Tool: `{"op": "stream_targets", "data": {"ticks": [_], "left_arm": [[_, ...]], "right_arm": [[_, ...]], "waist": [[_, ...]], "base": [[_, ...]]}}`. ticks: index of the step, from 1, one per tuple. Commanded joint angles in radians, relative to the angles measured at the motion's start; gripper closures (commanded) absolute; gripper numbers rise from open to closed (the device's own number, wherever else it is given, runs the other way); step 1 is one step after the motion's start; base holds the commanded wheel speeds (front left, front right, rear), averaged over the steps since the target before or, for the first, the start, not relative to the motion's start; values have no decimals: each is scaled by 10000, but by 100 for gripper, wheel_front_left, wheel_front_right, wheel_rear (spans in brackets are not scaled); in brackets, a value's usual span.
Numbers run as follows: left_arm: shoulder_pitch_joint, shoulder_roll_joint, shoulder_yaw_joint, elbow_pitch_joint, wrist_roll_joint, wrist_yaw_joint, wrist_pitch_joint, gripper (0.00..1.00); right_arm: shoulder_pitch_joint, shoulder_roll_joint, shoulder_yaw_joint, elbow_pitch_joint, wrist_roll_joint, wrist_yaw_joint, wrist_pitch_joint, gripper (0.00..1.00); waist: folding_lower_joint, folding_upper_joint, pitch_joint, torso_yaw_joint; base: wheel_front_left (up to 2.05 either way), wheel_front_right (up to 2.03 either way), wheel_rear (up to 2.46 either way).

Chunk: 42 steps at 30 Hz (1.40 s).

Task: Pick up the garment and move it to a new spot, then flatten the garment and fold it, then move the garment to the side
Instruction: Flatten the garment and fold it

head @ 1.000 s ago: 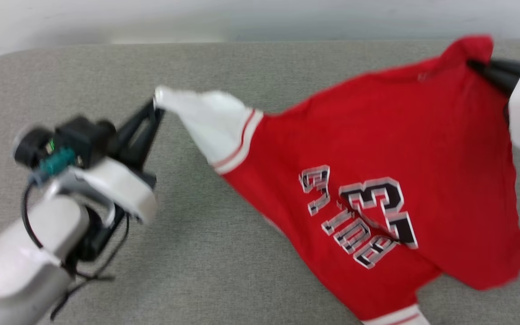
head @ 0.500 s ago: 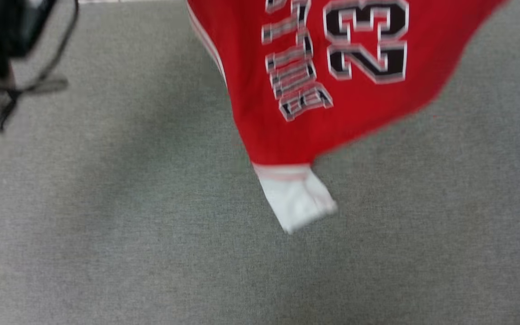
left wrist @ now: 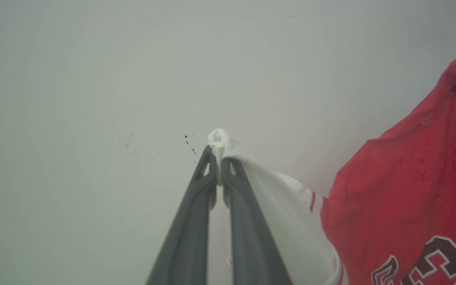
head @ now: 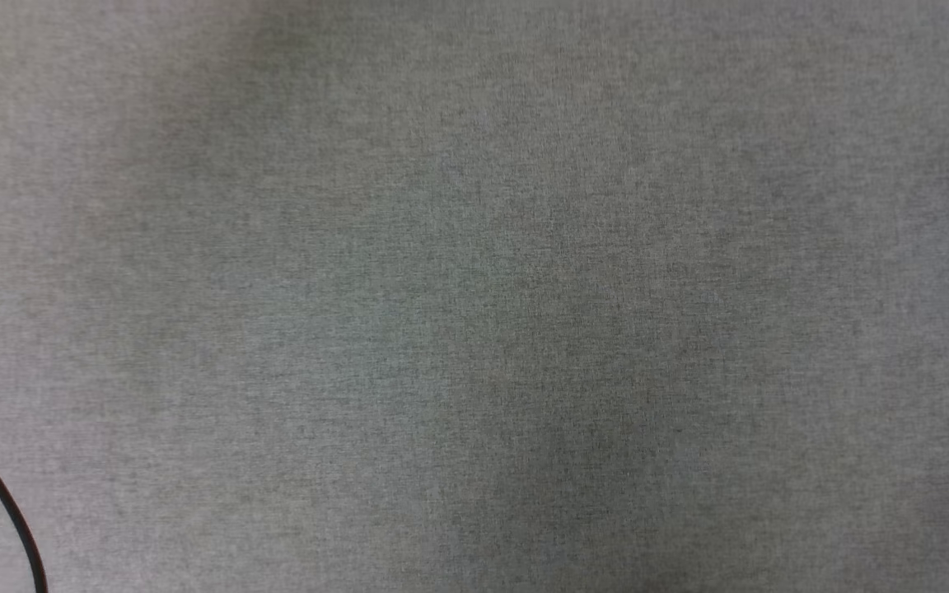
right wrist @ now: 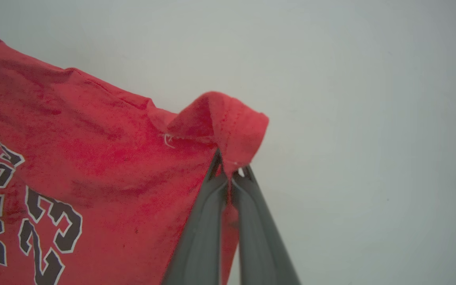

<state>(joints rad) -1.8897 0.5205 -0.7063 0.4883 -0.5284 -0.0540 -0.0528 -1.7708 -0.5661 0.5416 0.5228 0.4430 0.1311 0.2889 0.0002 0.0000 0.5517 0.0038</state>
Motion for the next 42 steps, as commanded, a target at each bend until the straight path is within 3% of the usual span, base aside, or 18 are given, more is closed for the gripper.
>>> {"op": "stream_targets", "data": {"ticks": [1,8,22,33,42], "left_arm": [[-386,-118,-40,296,80,-72,-71,100],[-1021,-395,-205,1393,274,-254,-494,100],[2184,-279,-689,2105,-340,-377,-1562,100],[6815,572,-720,731,-1167,203,-2044,100],[11264,1468,-1152,-1237,-1943,1214,-1954,100]], "right_arm": [[-413,178,33,211,-141,-8,-230,100],[-1089,662,456,1096,-276,-8,-760,100],[1419,1040,2000,2386,933,-8,-2314,100],[4763,166,3745,1629,2414,-8,-3369,100],[8082,-685,4542,835,3561,-8,-3878,100]], "waist": [[-2,0,264,-74],[-2,0,660,-74],[-2,0,153,-76],[-2,0,-1310,-36],[-2,0,-2878,-24]], "base": [[0,0,0],[0,0,0],[0,0,0],[0,0,0],[0,0,0]]}}
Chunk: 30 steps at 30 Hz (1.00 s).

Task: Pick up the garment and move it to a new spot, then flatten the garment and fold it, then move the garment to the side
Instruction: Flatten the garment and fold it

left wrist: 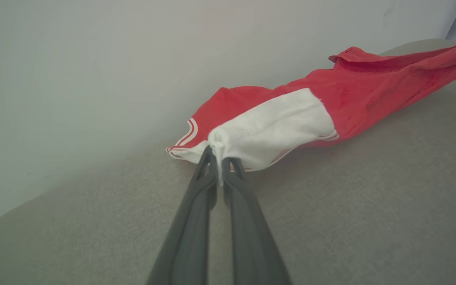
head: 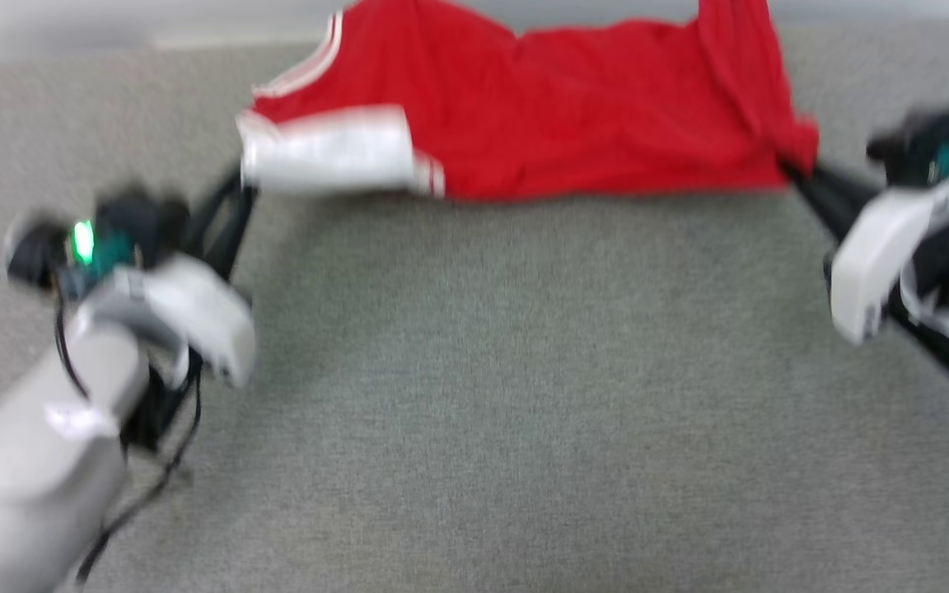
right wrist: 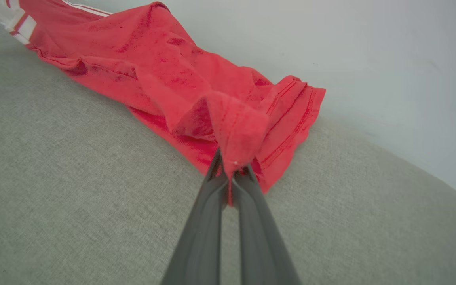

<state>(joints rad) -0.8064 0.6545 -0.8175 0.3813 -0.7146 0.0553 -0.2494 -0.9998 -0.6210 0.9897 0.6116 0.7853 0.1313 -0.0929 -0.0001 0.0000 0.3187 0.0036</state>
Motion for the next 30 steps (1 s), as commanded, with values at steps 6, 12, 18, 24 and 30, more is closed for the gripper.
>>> {"op": "stream_targets", "data": {"ticks": [6,12,18,24,30], "left_arm": [[3092,640,-114,-1308,-912,861,-33,100],[5440,745,-407,-2432,-1540,1668,-30,100],[7087,638,-805,-3180,-1986,2205,-10,100],[8329,616,-1264,-3661,-2327,2501,140,100],[8954,937,-1575,-4093,-2607,2521,582,100]], "right_arm": [[2089,-638,371,-597,519,-10,-112,100],[3718,-1125,435,-1299,720,-9,-142,100],[5097,-1484,241,-1743,854,-9,-136,100],[6577,-1848,-275,-2241,756,-9,-42,100],[7926,-2099,-1123,-2764,669,-9,214,100]], "waist": [[1,0,-1415,-73],[1,0,-2177,-82],[1,0,-2697,-139],[1,0,-3119,-120],[1,0,-3348,6]], "base": [[0,0,0],[0,0,0],[0,0,0],[0,0,0],[0,0,0]]}}
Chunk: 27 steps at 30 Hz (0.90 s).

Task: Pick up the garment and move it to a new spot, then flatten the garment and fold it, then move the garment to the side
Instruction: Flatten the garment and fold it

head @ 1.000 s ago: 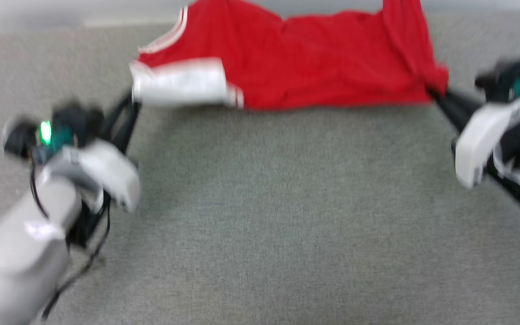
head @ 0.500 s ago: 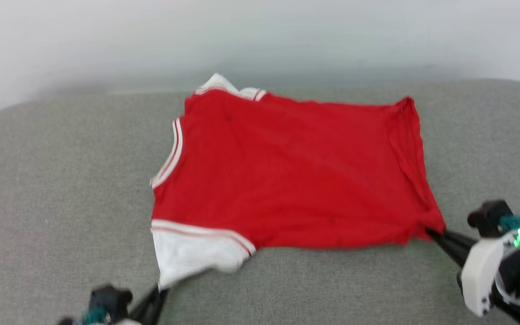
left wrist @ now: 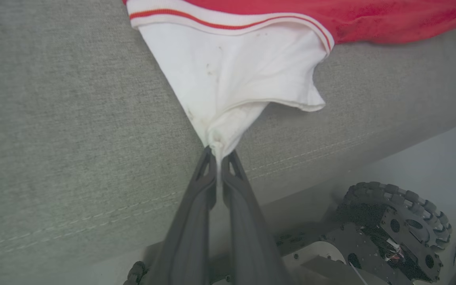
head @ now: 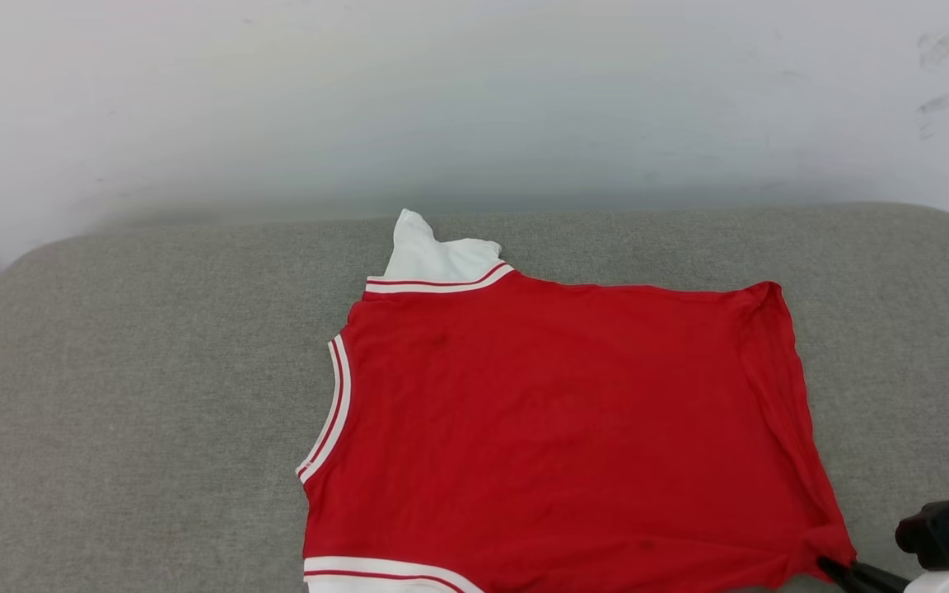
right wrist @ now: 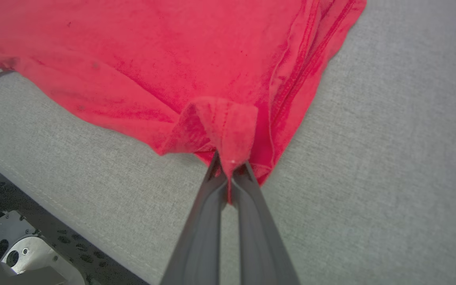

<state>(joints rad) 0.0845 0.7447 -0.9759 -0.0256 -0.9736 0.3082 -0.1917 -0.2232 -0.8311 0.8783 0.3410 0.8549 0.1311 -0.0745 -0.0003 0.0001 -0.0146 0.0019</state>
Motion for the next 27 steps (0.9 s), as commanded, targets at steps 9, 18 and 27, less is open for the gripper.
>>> {"op": "stream_targets", "data": {"ticks": [9,18,27], "left_arm": [[-893,172,229,-277,461,-69,26,100],[-3208,98,527,476,1193,-1009,310,100],[-5598,-438,717,1907,1769,-1949,566,100]], "right_arm": [[1086,240,-1637,-716,-511,-7,528,100],[923,745,-3084,-1369,-1124,-7,1316,100],[324,1292,-4150,-1755,-1549,-7,1995,100]], "waist": [[3,-1,17,124],[3,-1,581,-19],[3,-1,1699,-301]], "base": [[0,0,0],[0,0,0],[0,0,0]]}}
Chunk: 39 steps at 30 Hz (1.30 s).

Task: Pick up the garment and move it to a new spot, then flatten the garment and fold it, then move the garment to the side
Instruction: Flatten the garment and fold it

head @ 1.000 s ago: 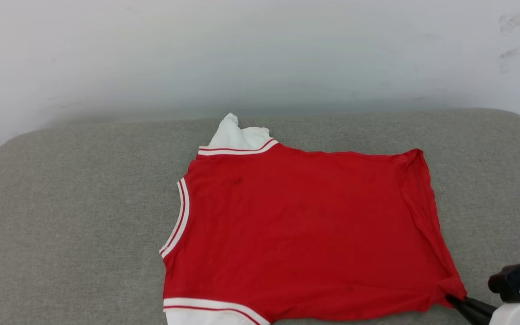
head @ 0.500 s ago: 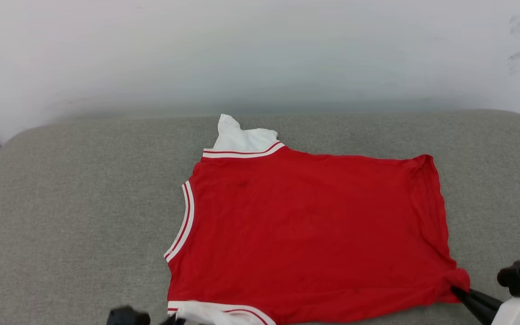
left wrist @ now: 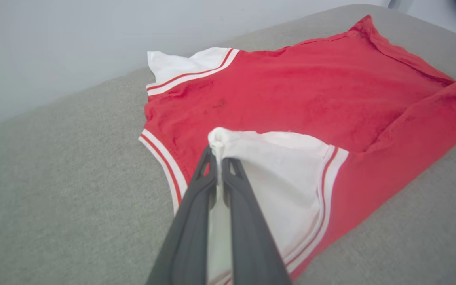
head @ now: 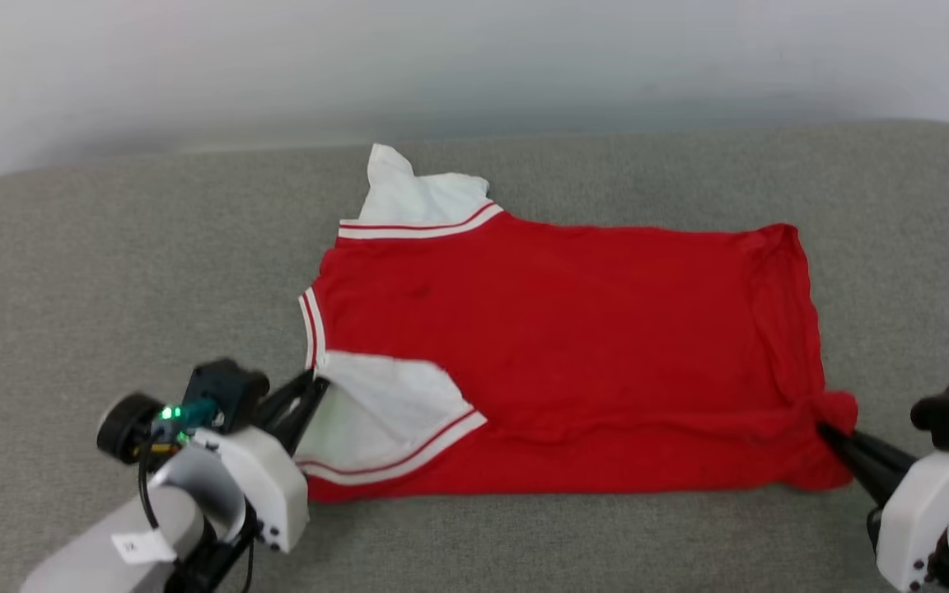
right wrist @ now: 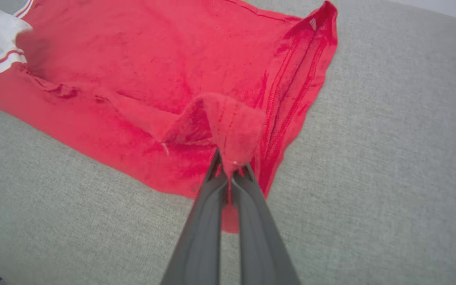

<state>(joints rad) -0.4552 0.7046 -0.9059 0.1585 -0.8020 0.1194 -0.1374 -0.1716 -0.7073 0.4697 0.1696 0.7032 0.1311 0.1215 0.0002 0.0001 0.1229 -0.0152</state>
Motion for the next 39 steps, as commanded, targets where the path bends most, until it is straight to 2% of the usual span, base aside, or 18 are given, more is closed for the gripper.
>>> {"op": "stream_targets", "data": {"ticks": [1,6,13,21,22,23,24,25,29,34,36,39], "left_arm": [[-423,-118,25,271,94,-158,24,100],[-1404,-431,63,1291,316,-589,-5,100],[-2186,-834,90,2957,397,-983,-243,100],[-2405,-1570,-189,4614,241,-1681,-374,100],[-2402,-1662,-154,4765,196,-1729,-439,100],[-2417,-1722,-160,4893,192,-1769,-491,100],[-2441,-1753,-186,5021,202,-1808,-518,45],[-2495,-1770,-187,5138,249,-1792,-586,0],[-2748,-1791,-109,5280,247,-1856,-708,0],[-2977,-1522,70,4995,16,-1969,-580,0],[-3110,-1354,204,4747,-189,-2016,-276,0],[-3316,-1049,144,4304,-573,-2143,878,0]], "right_arm": [[-310,110,-141,-35,-99,-7,63,100],[-982,408,-261,194,-304,-7,239,100],[-1897,762,-107,1136,-407,-7,93,100],[-2361,840,594,1963,-151,-7,115,100],[-2388,814,676,2012,-88,-7,101,74],[-2422,783,752,2047,-30,-7,116,28],[-2458,731,779,2042,31,-7,36,0],[-2474,664,795,2026,105,-7,-9,0],[-2328,336,834,1749,306,-7,-106,0],[-2042,-37,783,1373,524,-7,125,0],[-1958,-190,720,1166,632,-7,307,0],[-1766,-354,671,889,678,-7,589,0]], "waist": [[-2,-1,464,-161],[-2,-1,1217,-324],[-2,-1,1992,-402],[-2,-1,2057,-404],[-2,-1,2005,-401],[-2,-1,1935,-397],[-2,-1,1856,-382],[-2,-1,1772,-356],[-2,-1,1348,-235],[-2,-1,924,-132],[-2,-1,777,-107],[-2,-1,599,-58]], "base": [[0,0,0],[0,0,0],[0,0,0],[0,0,0],[0,0,0],[0,0,0],[0,0,0],[0,0,0],[0,0,0],[0,0,0],[0,0,0],[0,0,0]]}}
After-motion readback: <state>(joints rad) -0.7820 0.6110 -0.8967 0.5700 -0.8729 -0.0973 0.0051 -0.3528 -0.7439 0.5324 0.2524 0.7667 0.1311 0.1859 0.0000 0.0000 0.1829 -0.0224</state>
